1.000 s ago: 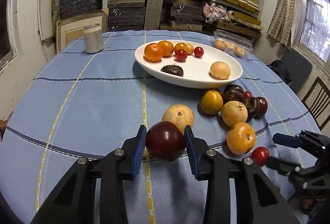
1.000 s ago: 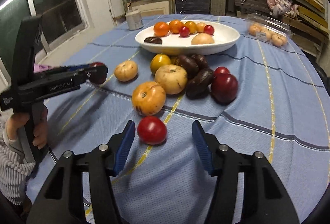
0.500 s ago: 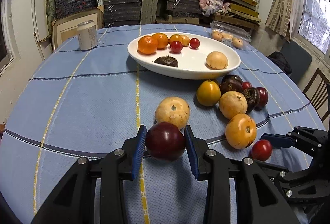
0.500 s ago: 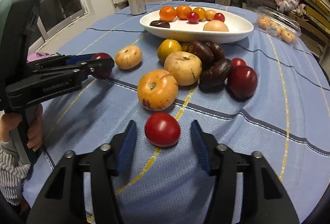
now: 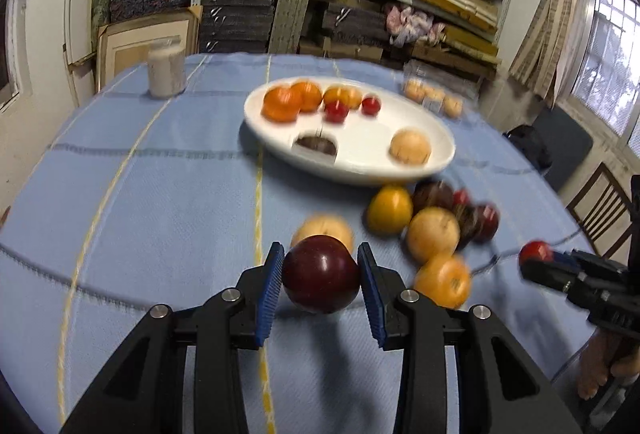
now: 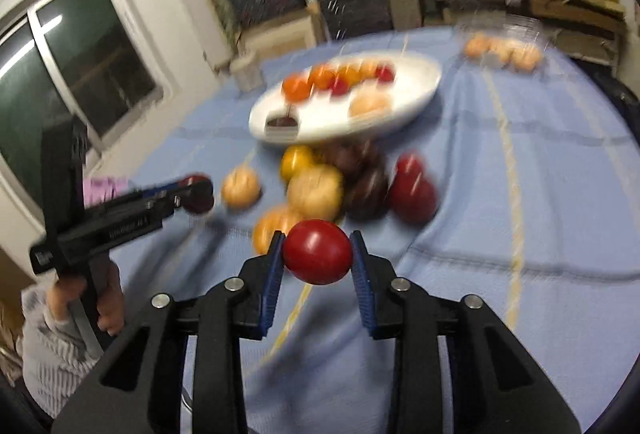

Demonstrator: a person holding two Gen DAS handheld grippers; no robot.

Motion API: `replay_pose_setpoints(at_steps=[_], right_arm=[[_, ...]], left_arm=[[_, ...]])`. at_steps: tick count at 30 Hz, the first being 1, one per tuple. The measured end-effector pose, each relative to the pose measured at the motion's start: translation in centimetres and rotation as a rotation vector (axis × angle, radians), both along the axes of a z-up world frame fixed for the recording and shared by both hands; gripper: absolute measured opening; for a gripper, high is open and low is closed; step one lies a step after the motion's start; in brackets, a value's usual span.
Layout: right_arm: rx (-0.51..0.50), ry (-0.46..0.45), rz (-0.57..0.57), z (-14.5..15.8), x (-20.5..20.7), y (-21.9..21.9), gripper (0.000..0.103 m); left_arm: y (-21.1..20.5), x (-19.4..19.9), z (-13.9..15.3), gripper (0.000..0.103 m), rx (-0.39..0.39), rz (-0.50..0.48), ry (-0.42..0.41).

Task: Organize fruits
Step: 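Carry both tomatoes over the white plate and open both tools to release them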

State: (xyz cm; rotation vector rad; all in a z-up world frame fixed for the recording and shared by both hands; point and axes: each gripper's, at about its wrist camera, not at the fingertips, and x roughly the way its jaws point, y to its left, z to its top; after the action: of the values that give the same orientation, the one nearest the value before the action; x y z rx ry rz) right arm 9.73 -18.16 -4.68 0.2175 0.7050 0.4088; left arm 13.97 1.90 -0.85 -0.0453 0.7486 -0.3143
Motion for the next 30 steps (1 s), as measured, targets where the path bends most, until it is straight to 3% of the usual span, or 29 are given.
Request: replay_pose_setpoints(at_steps=[5, 8, 14, 19, 20, 22, 26, 28, 30], right_arm=[[0.045, -0.076, -0.057, 5.4, 3.6, -1.6, 0.032], [0.061, -0.067, -0.074, 6.1, 6.7, -1.7, 0.032], [0.051, 0.042, -0.113, 2.8, 14.5, -1.3, 0.032], [0.029, 0.086, -0.148, 0.2, 17.8, -1.4, 0.032], [0.027, 0.09, -0.151, -0.2, 18.1, -1.5, 0.034], [0.026, 0.087, -0.163, -0.6, 18.1, -1.9, 0.042], [0.102, 0.034, -0.189, 0.9, 16.3, -3.5, 0.046], [0.13, -0.037, -0.2, 2.9, 14.1, -4.3, 0.051], [0.171, -0.108, -0.217, 4.3, 11.5, -5.1, 0.074]], left_arm=[[-2.0, 3.7, 3.6, 0.038, 0.02, 0.01, -0.066], [-3.4, 6.1, 4.4, 0.038, 0.017, 0.01, -0.076], [-6.2, 11.2, 3.0, 0.038, 0.014, -0.002, -0.025], [-7.6, 13.0, 1.0, 0.04, 0.05, -0.016, 0.0], [-7.8, 13.1, 0.8, 0.043, 0.06, -0.016, -0.001], [-7.8, 12.9, 0.6, 0.062, 0.066, -0.016, -0.009], [-7.3, 11.7, 1.6, 0.065, 0.059, -0.007, -0.048], [-6.3, 9.9, 2.6, 0.075, 0.056, 0.009, -0.095], [-4.7, 7.8, 3.2, 0.087, 0.042, 0.037, -0.149]])
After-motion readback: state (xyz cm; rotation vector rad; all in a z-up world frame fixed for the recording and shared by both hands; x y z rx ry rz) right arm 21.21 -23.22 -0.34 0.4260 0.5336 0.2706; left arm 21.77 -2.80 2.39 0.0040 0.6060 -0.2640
